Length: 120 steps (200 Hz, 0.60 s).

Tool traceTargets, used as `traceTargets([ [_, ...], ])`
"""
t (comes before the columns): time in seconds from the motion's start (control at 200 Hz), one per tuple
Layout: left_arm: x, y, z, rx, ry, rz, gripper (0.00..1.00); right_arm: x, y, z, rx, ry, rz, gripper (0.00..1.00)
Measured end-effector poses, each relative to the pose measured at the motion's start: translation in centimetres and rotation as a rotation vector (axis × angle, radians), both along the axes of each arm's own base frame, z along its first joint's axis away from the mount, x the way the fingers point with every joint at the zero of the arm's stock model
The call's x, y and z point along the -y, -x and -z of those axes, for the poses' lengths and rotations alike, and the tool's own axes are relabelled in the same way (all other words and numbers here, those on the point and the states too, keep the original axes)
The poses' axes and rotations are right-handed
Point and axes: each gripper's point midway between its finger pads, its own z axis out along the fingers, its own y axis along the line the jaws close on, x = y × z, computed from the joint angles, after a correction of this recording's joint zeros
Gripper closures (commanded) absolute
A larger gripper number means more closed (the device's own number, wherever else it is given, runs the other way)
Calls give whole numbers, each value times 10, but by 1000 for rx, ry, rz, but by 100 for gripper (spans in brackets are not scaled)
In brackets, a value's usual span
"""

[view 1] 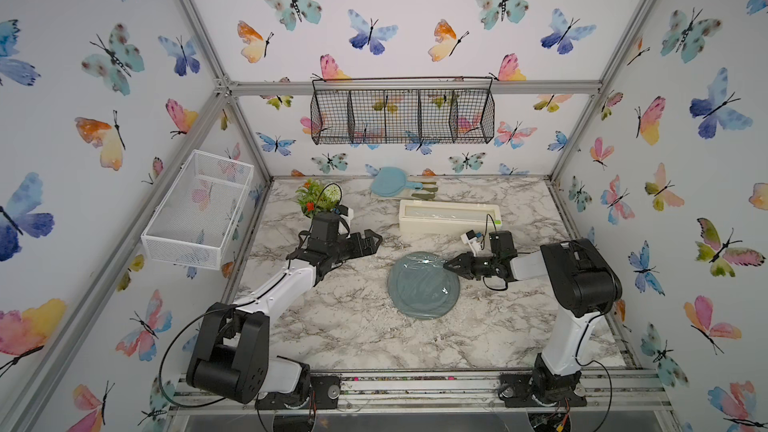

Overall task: Wrap the plate with plastic wrap
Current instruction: Place the plate at the center of the board, then reset both arms

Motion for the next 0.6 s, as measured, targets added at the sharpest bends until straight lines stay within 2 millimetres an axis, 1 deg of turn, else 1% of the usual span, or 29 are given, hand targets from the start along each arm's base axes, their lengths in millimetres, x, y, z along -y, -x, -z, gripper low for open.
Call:
traceTargets([
  [0.035, -1, 2, 2, -6, 0, -2, 2, 3, -1, -3, 14, 23, 9, 57],
  [0.095, -1, 3, 2, -6, 0, -3, 2, 6, -3, -6, 41, 68, 17, 44],
  [0.14, -2, 4, 0, -1, 0, -4, 2, 11, -4, -10, 54, 109, 33, 34],
  [0.205, -2, 5, -7, 18, -7, -11, 2, 20, -9, -17, 83, 184, 61, 23],
  [0.23, -3, 5, -10, 31, -12, -13, 2, 24, -11, -21, 95, 212, 73, 16],
  [0.235, -3, 5, -11, 34, -15, -16, 2, 25, -11, -22, 94, 220, 79, 14],
  [0.245, -4, 5, -12, 38, -17, -18, 2, 27, -13, -24, 98, 234, 87, 6],
  [0.255, -5, 5, -14, 47, -23, -23, 2, 29, -14, -25, 108, 249, 89, 3],
  [0.32, -9, 6, -24, 87, -45, -44, 2, 41, -21, -41, 148, 325, 126, 2],
  [0.38, -16, 4, -32, 122, -77, -83, 2, 51, -32, -61, 201, 391, 166, 2],
  [0.496, -33, 2, -37, 154, -145, -165, 2, 66, -52, -97, 287, 477, 234, 2],
  [0.556, -40, 0, -36, 159, -175, -195, 2, 71, -59, -108, 315, 506, 260, 2],
  [0.601, -44, -2, -35, 166, -197, -210, 2, 75, -62, -111, 324, 526, 277, 2],
])
